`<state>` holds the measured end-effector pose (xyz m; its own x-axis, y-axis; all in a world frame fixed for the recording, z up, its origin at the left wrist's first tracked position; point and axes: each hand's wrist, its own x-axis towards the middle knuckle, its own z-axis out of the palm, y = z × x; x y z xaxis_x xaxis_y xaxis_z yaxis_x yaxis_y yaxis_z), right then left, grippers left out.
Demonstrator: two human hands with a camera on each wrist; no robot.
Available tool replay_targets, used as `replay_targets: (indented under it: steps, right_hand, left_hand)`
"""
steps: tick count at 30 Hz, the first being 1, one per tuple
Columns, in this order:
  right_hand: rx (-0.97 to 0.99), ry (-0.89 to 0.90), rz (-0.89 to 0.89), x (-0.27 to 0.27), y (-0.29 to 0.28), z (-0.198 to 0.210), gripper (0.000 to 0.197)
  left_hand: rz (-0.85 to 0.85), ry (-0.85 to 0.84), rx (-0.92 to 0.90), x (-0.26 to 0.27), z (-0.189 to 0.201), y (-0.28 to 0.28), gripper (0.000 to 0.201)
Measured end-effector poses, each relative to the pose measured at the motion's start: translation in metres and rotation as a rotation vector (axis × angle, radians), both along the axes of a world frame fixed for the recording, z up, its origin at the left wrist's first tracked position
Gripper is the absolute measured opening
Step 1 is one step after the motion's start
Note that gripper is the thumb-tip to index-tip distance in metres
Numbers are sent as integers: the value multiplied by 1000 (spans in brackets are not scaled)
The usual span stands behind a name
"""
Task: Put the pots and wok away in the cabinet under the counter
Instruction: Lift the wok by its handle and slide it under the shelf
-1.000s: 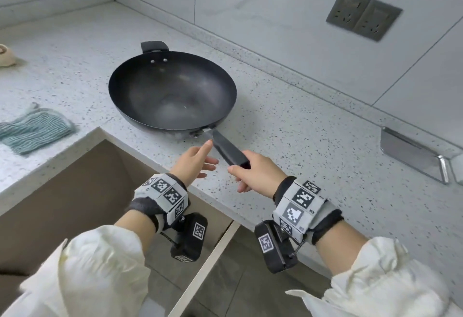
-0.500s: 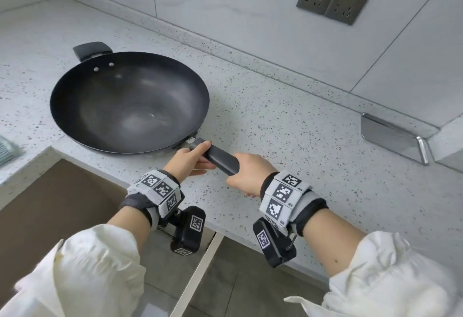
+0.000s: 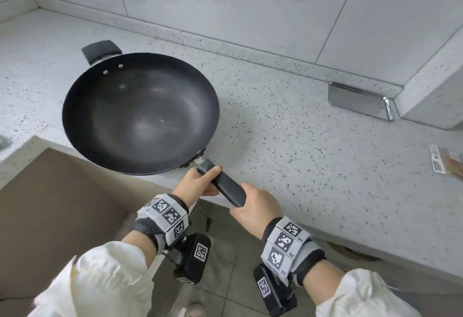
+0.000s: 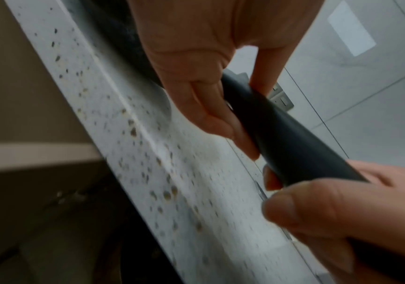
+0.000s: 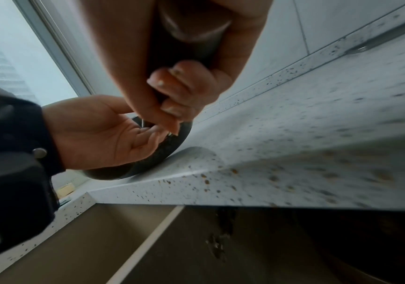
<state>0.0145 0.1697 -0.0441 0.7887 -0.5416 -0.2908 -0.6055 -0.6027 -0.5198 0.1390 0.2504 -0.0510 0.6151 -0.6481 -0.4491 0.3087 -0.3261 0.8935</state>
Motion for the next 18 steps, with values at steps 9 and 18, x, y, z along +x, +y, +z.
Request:
replay_targets:
  steps: [9, 18]
  right_hand:
    - [65, -80, -57, -191, 22, -14, 21]
    - [1, -23, -25, -372, 21, -12, 21]
  left_hand:
    - [3, 11, -21, -192, 2, 15, 18]
    - [-55, 41, -10, -368, -12, 18, 19]
